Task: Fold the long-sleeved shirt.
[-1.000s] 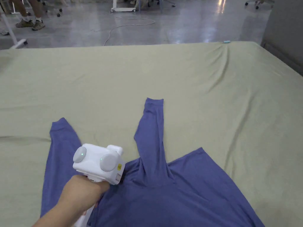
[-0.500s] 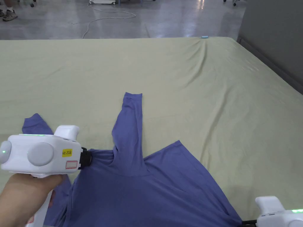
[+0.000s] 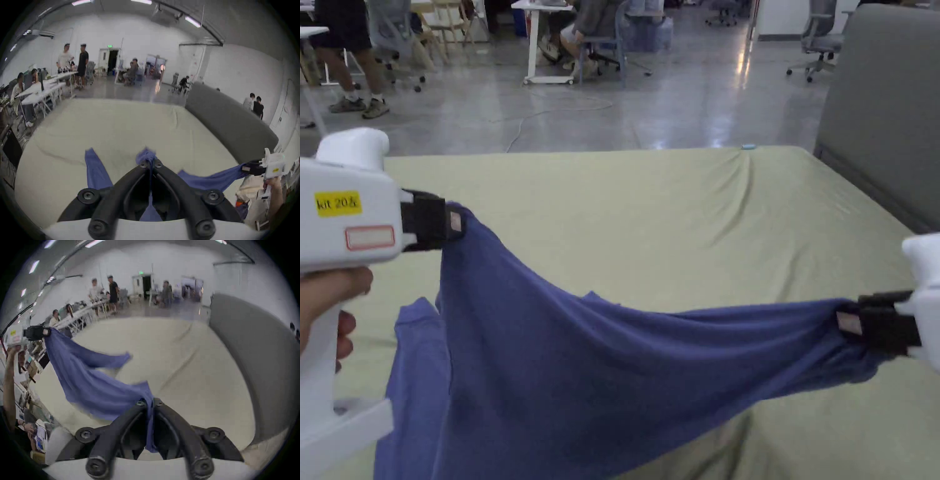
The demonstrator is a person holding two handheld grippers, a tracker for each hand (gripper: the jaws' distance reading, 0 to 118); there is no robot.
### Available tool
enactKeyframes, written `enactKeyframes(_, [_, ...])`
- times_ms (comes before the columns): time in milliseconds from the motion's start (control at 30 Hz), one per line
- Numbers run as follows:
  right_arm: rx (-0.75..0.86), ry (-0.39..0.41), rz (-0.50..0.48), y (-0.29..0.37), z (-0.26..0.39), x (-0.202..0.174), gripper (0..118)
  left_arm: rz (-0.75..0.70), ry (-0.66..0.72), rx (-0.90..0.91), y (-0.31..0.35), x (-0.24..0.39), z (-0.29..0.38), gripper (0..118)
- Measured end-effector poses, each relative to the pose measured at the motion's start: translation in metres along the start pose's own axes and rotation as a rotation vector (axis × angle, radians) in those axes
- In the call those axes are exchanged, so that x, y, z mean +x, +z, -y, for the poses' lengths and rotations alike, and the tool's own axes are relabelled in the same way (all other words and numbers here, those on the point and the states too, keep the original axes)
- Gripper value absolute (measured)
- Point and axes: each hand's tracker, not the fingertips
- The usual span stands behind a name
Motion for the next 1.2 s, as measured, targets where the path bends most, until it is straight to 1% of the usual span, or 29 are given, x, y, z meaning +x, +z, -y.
enactKeyframes(33, [0.022,0.011,0.01,0.004,-0.026,-0.001,2,0.01,0.011,0.026,0.004,-0.003,-0.022,0])
enactKeyframes(100, [0.075,0.063,0.008,0.012,-0.089,0.0,2,0.012,0.046,0.083,0.009,-0.01,-0.073,0])
enactKeyframes(167, [0.101,0.09,0.016,0.015,-0.142,-0.003,2,0.013,0.03,0.128,0.012,-0.016,-0.115,0])
enactKeyframes(233, [0.117,0.09,0.028,0.015,-0.194,-0.001,2,-0.01,0.056,0.163,0.008,-0.028,-0.155,0])
enactKeyframes(300, [0.125,0.1,0.041,0.015,-0.244,-0.003,2,-0.016,0.11,0.196,0.005,-0.04,-0.195,0])
enactKeyframes(333, [0.131,0.093,0.045,0.014,-0.262,0.001,2,-0.029,0.131,0.228,0.004,-0.044,-0.212,0])
enactKeyframes(367, [0.134,0.092,0.041,0.012,-0.284,0.0,2,-0.04,0.133,0.22,-0.006,-0.054,-0.232,0])
enactKeyframes(433, [0.145,0.104,0.06,0.008,-0.322,-0.003,2,-0.09,0.143,0.269,-0.011,-0.061,-0.267,0])
enactKeyframes(467, [0.153,0.122,0.073,0.001,-0.345,-0.001,2,-0.1,0.116,0.255,-0.015,-0.061,-0.287,0])
enactKeyframes(533, [0.18,0.119,0.09,-0.003,-0.379,-0.003,2,-0.152,0.076,0.296,-0.018,-0.056,-0.315,0])
enactKeyframes(567, [0.19,0.118,0.092,-0.005,-0.397,-0.003,2,-0.151,0.055,0.317,-0.019,-0.053,-0.33,0])
enactKeyframes(600, [0.22,0.098,0.114,0.005,-0.402,-0.012,2,-0.163,0.056,0.34,-0.021,-0.05,-0.345,0])
enactKeyframes(633, [0.237,0.1,0.125,0.004,-0.417,-0.012,2,-0.162,0.064,0.348,-0.022,-0.046,-0.357,0])
enactKeyframes(667, [0.251,0.09,0.176,0.004,-0.431,-0.014,2,-0.165,0.054,0.369,-0.024,-0.042,-0.37,0])
enactKeyframes(700, [0.268,0.092,0.177,0.004,-0.447,-0.015,2,-0.182,0.053,0.382,-0.025,-0.038,-0.384,0])
enactKeyframes(733, [0.291,0.085,0.203,0.004,-0.46,-0.016,2,-0.186,0.041,0.397,-0.026,-0.034,-0.394,0])
enactKeyframes(767, [0.312,0.081,0.205,0.007,-0.47,-0.017,2,-0.211,0.015,0.433,-0.024,-0.027,-0.402,0])
enactKeyframes(833, [0.36,0.066,0.234,0.014,-0.488,-0.019,2,-0.211,-0.021,0.455,-0.024,-0.021,-0.416,0])
enactKeyframes(867, [0.364,0.077,0.229,0.016,-0.495,-0.02,2,-0.201,-0.054,0.495,-0.024,-0.019,-0.423,0])
enactKeyframes(933, [0.385,0.095,0.25,0.018,-0.504,-0.021,2,-0.221,-0.04,0.493,-0.028,-0.017,-0.424,0])
enactKeyframes(1000, [0.364,0.122,0.296,0.008,-0.506,-0.022,2,-0.226,-0.055,0.497,-0.041,-0.023,-0.418,0])
enactKeyframes(1033, [0.365,0.124,0.288,0.001,-0.503,-0.022,2,-0.227,-0.056,0.496,-0.047,-0.025,-0.41,0])
enactKeyframes(1100, [0.336,0.137,0.271,-0.027,-0.49,-0.018,2,-0.223,-0.037,0.424,-0.074,-0.041,-0.396,0])
enactKeyframes(1167, [0.24,0.138,0.252,-0.069,-0.469,-0.012,2,-0.231,-0.011,0.336,-0.109,-0.057,-0.372,0])
enactKeyframes(1200, [0.186,0.151,0.246,-0.095,-0.452,-0.009,2,-0.214,0.003,0.286,-0.129,-0.068,-0.356,0])
